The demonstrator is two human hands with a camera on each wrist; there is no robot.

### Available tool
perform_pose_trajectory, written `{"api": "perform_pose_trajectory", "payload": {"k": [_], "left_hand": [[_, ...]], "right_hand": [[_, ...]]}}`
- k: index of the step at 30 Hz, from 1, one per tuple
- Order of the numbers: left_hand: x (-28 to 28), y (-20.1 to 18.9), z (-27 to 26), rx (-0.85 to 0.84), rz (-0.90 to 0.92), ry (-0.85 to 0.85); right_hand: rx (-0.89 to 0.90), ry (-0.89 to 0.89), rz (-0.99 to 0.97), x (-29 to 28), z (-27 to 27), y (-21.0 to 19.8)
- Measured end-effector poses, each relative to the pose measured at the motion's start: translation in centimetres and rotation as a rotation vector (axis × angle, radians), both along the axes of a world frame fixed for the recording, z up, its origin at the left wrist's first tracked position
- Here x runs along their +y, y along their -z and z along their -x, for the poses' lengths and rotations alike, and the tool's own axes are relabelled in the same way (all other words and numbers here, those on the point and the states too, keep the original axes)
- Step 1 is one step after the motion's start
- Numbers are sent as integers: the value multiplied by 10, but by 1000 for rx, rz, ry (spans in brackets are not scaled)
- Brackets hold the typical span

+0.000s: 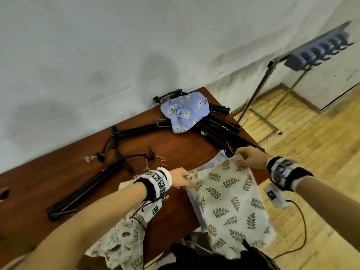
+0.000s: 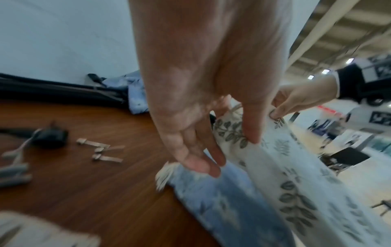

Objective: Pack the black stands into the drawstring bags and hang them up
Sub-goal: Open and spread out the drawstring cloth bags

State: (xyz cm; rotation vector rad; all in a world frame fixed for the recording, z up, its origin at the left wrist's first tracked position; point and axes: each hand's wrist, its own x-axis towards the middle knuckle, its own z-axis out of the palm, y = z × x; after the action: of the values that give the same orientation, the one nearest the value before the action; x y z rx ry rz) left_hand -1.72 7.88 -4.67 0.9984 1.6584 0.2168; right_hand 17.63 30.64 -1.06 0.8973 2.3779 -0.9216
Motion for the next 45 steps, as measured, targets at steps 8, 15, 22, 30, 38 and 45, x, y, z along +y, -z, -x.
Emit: {"api": "perform_pose_trajectory", "payload": {"k": [8, 15, 22, 30, 38, 45], "left_hand": [[-26, 54, 34, 125, -68, -246], [-98, 40, 121, 321, -5, -449], [-154, 39, 153, 296, 193, -331], [-150, 54, 159, 216, 68, -201], [-147, 74, 156, 207, -15, -130], [-150, 75, 166, 160, 5, -225]], "right_hand": [[-68, 114, -209, -19, 35, 85], [85, -155, -219, -62, 122, 87], [37, -165, -89, -143, 204, 126], [8, -158, -182, -157, 222, 154], [22, -125, -199, -168, 218, 161], [169, -22, 198, -209, 230, 119]]}}
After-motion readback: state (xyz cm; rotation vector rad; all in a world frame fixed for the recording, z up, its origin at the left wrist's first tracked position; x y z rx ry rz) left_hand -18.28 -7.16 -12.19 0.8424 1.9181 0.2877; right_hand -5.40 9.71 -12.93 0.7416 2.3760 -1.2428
